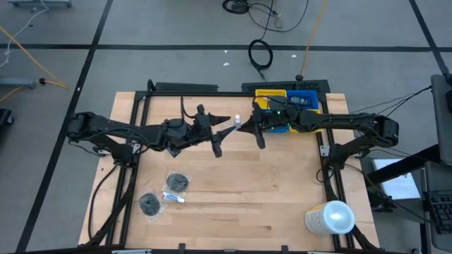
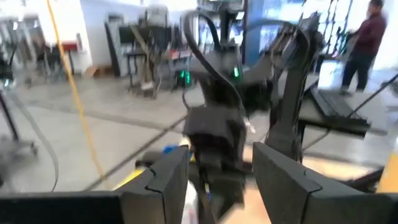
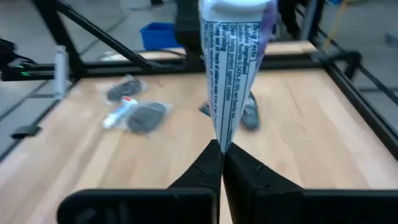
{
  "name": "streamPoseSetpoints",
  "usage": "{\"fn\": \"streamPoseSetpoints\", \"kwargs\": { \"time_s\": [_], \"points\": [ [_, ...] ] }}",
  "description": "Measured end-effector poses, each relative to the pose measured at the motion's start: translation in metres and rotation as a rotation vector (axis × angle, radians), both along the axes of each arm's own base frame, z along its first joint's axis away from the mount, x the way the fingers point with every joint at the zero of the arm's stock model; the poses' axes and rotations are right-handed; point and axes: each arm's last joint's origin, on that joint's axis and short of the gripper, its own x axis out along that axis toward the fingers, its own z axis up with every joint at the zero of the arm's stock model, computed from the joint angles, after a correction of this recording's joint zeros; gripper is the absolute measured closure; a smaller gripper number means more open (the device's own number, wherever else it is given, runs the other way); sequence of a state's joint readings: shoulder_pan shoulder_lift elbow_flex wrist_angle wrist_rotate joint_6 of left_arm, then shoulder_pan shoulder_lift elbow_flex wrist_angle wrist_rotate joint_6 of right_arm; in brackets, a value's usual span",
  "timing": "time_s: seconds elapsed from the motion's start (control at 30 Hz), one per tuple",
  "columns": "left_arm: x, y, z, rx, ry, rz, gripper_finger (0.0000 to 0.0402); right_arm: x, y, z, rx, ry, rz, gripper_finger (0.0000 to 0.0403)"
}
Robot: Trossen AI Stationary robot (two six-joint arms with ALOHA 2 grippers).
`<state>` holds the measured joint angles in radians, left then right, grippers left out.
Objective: Pick & Place Travel size toiletries
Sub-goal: Put the top white toothpaste into the top yellow basket
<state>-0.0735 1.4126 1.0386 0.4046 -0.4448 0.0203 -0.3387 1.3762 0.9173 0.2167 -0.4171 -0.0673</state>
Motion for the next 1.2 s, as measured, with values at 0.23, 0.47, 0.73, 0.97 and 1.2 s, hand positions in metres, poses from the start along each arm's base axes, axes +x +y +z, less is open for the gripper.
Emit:
{"fn": "streamPoseSetpoints", "kwargs": {
  "time_s": [0.23,0.47,0.73,0.97,1.2],
  "points": [
    [-0.01,-0.002,-0.013,-0.051,0.186,0.014,0.022,-0.017,-0.037,-0.009,0.015,0.095,-0.187,0.0403],
    [-0.013,-0.001,-0.023,-0.112,0.264,0.058,0.022,-0.046,-0.077,-0.021,-0.047,0.266,-0.507,0.0403],
    [-0.013,-0.001,-0.023,-0.11,0.265,0.069,0.022,-0.078,-0.108,-0.029,-0.089,0.431,-0.783,0.0403],
    [-0.012,0.005,-0.025,-0.114,0.271,0.087,0.022,-0.092,-0.123,-0.033,-0.116,0.499,-0.873,0.0403],
    [-0.012,0.005,-0.026,-0.114,0.278,0.088,0.022,-0.088,-0.14,-0.048,-0.143,0.658,-0.9,0.0403]
  ]
}}
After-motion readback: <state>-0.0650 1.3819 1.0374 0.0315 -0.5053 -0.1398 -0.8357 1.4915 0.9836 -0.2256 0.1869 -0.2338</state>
